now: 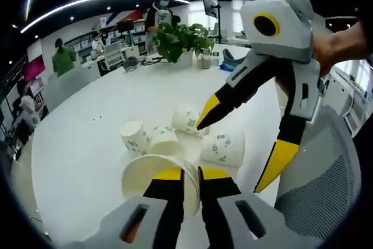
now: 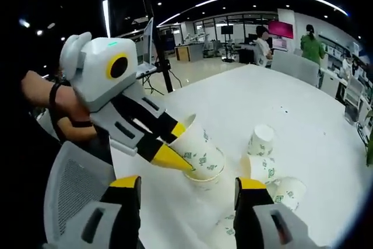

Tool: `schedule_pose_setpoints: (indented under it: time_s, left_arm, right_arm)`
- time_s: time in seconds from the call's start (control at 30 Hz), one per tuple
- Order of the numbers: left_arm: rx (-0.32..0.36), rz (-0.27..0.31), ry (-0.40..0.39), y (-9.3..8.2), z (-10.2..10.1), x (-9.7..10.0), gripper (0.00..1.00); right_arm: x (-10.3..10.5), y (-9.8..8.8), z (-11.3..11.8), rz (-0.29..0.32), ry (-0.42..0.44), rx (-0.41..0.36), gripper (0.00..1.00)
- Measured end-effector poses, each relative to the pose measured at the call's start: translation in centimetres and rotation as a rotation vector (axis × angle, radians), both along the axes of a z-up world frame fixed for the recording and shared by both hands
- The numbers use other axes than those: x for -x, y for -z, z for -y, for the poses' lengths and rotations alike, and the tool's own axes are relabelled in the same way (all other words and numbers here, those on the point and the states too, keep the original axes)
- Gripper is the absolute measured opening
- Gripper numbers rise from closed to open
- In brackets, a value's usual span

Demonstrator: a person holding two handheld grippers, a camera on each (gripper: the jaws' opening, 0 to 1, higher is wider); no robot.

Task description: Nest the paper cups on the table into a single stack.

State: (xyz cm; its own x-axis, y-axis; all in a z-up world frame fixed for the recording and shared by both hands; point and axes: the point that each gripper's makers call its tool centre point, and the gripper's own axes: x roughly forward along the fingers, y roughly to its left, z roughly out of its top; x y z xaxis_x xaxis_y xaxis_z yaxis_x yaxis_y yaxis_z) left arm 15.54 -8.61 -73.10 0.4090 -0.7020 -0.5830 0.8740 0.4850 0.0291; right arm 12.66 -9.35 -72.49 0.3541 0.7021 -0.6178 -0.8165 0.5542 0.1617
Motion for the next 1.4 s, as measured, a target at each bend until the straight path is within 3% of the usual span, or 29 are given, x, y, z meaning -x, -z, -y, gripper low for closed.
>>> schedule_pose_setpoints:
  time_s: [0.73, 1.07, 1.23, 1.4]
  left_arm:
    - [0.054, 0.05, -0.022, -2.0, 0.7, -0.9, 0.16]
    - [0.064, 0.037, -0.024, -2.2, 0.8, -0.8, 0.17]
    - [0.047, 0.029, 0.015, -1.8, 1.2, -0.5, 0.26]
    - [0.055, 0.022, 0.016, -2.1, 1.5, -0.4, 0.27]
  right_arm:
    - [0.0, 0.1, 0.2, -0.001, 0.006, -0.006, 0.65]
    - [0.3, -0.2, -0.2, 0.0, 0.012, -0.007, 0.64]
    - [0.3, -0.4, -0.4, -0.002, 0.017, -0.015, 0.64]
    - [0.1, -0.3, -0.5, 0.001, 0.017, -0.017, 0.64]
